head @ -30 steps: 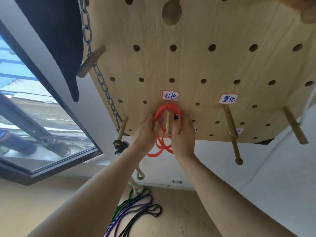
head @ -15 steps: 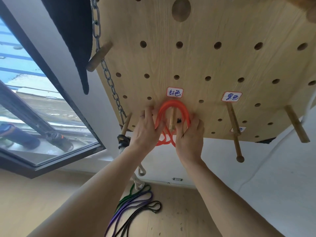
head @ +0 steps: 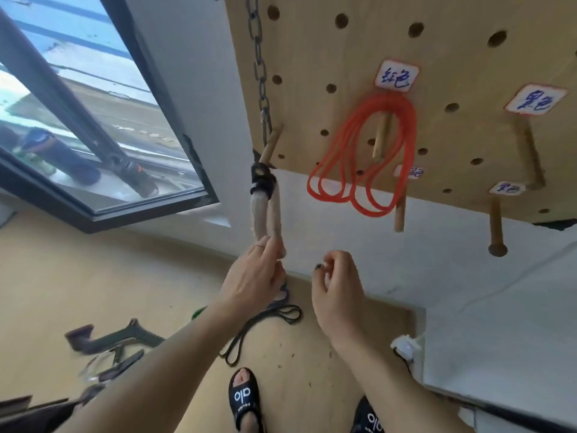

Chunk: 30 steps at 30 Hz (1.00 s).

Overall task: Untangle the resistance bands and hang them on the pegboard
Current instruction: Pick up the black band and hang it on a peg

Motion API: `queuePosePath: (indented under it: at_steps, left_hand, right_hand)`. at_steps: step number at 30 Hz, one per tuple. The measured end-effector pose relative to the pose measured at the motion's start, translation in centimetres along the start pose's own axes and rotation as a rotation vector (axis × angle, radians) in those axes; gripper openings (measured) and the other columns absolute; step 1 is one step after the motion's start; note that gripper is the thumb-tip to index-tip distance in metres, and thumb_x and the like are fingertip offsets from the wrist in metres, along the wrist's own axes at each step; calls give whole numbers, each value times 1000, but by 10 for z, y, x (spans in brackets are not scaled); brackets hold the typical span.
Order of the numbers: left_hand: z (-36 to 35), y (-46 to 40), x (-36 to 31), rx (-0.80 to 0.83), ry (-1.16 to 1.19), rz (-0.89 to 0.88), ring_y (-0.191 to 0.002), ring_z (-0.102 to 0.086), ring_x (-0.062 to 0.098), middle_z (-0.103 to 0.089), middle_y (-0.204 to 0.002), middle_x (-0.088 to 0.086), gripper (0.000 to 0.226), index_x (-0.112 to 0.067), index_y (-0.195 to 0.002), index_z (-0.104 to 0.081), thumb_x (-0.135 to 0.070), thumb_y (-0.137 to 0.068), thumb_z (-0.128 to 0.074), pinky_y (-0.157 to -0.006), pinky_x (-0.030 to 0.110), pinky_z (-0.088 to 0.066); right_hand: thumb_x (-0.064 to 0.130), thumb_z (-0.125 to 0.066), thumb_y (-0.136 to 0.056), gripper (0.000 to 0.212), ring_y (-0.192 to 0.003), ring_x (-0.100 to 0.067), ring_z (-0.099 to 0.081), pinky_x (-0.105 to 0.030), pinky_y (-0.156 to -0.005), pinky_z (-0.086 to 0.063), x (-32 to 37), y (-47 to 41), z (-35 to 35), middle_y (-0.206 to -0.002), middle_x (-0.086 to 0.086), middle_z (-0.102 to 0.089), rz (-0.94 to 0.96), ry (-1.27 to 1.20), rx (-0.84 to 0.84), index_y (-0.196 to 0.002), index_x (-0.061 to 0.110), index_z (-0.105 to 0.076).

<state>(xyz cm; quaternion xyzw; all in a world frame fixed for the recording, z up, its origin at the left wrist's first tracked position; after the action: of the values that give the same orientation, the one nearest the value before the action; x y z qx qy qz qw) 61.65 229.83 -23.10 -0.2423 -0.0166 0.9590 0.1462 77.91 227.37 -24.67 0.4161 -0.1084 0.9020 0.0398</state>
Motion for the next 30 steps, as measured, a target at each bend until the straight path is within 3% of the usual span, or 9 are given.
queuePosePath:
  at_steps: [3, 6, 8, 11, 16, 22, 30]
  left_hand:
    - [-49, 43, 50, 137, -33, 110, -79, -51, 23, -51, -97, -1, 16, -17, -103, -45, -16, -94, -58, -62, 34, -42]
    - [-112, 81, 116, 301, -71, 343, -78, -45, 23, -48, -99, -1, 15, -19, -101, -38, -20, -97, -53, -64, 35, -41]
    - [-163, 103, 161, 435, -102, 455, -91, -56, 27, -55, -113, 4, 16, -16, -108, -43, -22, -97, -53, -74, 40, -51]
    - [-245, 127, 220, 555, -101, 545, -110, -60, 30, -55, -129, 7, 28, -15, -123, -48, -23, -97, -52, -76, 37, -46]
    - [-381, 149, 301, 603, -126, 600, -112, -59, 30, -58, -126, 9, 31, -13, -124, -49, -25, -95, -52, -74, 36, -40]
    - [-529, 172, 403, 587, -110, 717, -120, -55, 32, -55, -131, 12, 35, -12, -124, -46, -27, -95, -57, -85, 39, -45]
    - [-663, 196, 511, 592, -102, 895, -121, -57, 32, -55, -133, 14, 50, -10, -135, -43, -38, -96, -58, -94, 41, -48]
  right_hand:
    - [15, -56, -97, 8, -83, -19, -49, -31, -69, -37, -44, 24, -66, -95, 5, -50, -40, 124, 293, -99, 19, -49]
    - [21, -50, -101, 10, -89, -20, -50, -31, -73, -38, -93, 46, -136, -102, 6, -48, -116, 251, 573, -99, 26, -42]
    - [24, -48, -102, 6, -92, -21, -53, -32, -74, -42, -129, 58, -183, -107, 4, -49, -137, 330, 701, -101, 27, -43]
    - [23, -49, -101, 11, -106, -25, -55, -35, -86, -49, -184, 70, -259, -118, -2, -55, -117, 413, 828, -112, 21, -52]
    - [26, -55, -100, 31, -121, -28, -54, -35, -96, -46, -284, 90, -384, -130, -5, -58, -29, 546, 960, -130, 19, -53]
    - [30, -60, -97, 45, -131, -28, -51, -38, -101, -46, -413, 105, -524, -139, -4, -56, 96, 671, 1066, -139, 20, -49]
    - [31, -64, -96, 59, -136, -27, -42, -37, -111, -36, -514, 119, -657, -145, -6, -48, 282, 794, 1089, -148, 18, -39]
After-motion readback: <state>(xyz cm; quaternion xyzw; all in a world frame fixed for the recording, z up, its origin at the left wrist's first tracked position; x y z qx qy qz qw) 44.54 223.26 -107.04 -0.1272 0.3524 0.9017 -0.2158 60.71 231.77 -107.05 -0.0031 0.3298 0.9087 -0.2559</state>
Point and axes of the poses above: each hand's wrist, its own y-axis away from the middle knuckle, its own z-axis out of the back of the hand, x = y × z, the point moved 7 cm from there along -y, towards the middle knuckle
